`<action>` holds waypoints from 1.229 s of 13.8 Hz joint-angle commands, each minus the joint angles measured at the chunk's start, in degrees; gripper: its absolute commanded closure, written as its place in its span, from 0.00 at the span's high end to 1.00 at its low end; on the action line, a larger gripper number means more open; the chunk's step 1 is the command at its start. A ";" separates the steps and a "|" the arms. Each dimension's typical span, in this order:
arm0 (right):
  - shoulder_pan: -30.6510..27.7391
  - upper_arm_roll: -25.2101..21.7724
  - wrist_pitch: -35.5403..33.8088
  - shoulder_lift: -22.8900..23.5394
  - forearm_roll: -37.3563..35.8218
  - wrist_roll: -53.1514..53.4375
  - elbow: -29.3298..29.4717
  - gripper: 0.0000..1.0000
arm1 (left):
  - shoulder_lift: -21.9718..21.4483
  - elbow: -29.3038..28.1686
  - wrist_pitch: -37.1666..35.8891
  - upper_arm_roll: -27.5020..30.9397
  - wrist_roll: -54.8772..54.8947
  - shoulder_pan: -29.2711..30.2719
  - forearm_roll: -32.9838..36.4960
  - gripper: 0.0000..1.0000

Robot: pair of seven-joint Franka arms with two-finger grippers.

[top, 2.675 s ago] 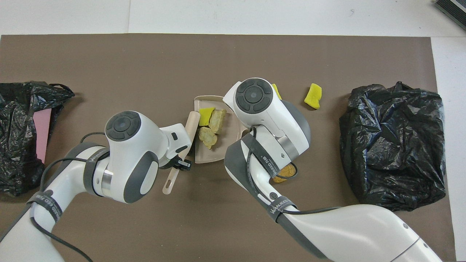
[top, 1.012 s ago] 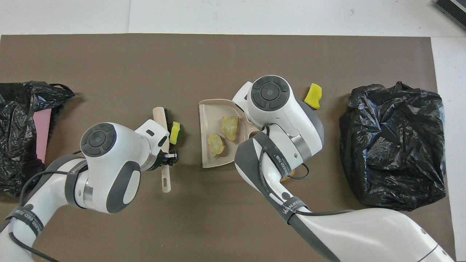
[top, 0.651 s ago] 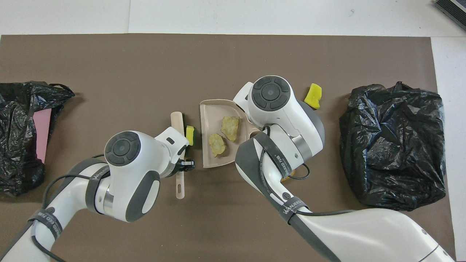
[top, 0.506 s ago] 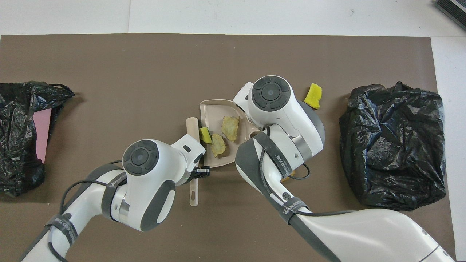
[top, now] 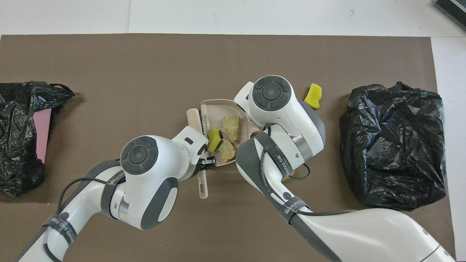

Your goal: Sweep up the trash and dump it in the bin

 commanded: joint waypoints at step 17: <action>-13.82 0.43 -6.25 -12.89 3.59 -13.49 -1.51 0.00 | -17.11 -19.24 -7.03 -0.91 -12.73 -9.96 5.91 0.00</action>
